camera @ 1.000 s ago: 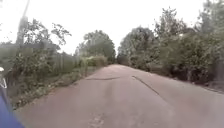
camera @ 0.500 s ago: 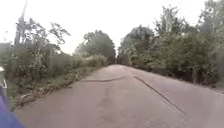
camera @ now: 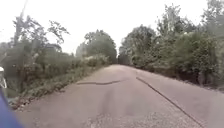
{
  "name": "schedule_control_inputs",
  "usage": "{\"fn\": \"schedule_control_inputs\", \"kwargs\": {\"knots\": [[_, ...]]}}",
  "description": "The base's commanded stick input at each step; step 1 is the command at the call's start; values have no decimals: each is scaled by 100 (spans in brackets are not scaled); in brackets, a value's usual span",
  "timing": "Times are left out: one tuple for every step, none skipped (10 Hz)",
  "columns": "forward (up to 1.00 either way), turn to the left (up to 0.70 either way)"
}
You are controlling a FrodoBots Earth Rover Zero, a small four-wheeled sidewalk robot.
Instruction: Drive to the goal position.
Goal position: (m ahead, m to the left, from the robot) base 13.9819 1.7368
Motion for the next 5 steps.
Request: {"fn": "schedule_control_inputs", "kwargs": {"knots": [[70, 0], [70, 0], [70, 0], [70, 0], [70, 0]]}}
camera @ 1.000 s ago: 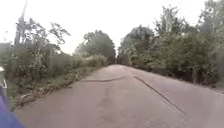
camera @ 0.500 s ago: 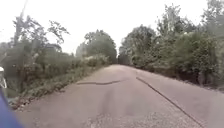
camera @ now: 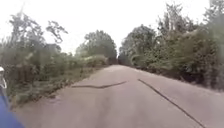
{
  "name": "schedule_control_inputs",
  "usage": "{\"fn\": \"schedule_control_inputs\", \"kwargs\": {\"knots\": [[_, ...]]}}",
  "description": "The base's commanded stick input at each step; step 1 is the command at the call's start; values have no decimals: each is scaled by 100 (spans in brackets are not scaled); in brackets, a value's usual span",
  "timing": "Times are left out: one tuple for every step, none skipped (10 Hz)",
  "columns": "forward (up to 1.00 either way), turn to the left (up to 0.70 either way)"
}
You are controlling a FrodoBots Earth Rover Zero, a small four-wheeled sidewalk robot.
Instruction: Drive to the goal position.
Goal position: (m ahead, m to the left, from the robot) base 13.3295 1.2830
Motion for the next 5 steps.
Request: {"fn": "schedule_control_inputs", "kwargs": {"knots": [[70, 0], [70, 0], [70, 0], [70, 0], [70, 0]]}}
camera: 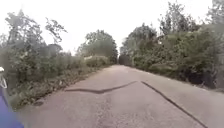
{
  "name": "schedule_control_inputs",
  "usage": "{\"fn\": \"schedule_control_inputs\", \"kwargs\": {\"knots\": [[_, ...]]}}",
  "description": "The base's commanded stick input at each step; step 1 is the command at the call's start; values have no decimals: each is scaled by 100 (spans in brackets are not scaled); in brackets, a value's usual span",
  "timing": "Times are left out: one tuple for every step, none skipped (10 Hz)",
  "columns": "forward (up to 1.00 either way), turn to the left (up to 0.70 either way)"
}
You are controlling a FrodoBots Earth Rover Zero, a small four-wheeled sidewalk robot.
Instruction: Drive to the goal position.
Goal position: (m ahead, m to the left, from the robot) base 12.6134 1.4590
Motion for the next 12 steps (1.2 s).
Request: {"fn": "schedule_control_inputs", "kwargs": {"knots": [[70, 0], [70, 0], [70, 0], [70, 0], [70, 0], [70, 0], [70, 0], [70, 0], [70, 0], [70, 0], [70, 0], [70, 0]]}}
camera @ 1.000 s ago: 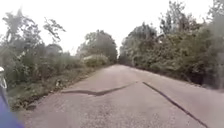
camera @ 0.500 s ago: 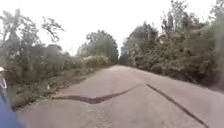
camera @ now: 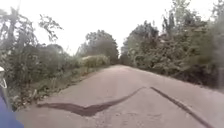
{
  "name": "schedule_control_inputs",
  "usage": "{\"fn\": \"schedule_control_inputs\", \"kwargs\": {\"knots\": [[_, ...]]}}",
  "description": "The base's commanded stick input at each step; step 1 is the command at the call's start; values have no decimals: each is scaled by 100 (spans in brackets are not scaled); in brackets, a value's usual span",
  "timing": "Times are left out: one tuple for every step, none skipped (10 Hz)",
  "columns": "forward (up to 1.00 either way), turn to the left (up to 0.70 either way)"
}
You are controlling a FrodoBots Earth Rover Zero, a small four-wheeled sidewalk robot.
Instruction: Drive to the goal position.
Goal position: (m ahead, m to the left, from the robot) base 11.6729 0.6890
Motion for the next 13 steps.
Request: {"fn": "schedule_control_inputs", "kwargs": {"knots": [[70, 0], [70, 0], [70, 0], [70, 0], [70, 0], [70, 0], [70, 0], [70, 0], [70, 0], [70, 0], [70, 0], [70, 0], [70, 0]]}}
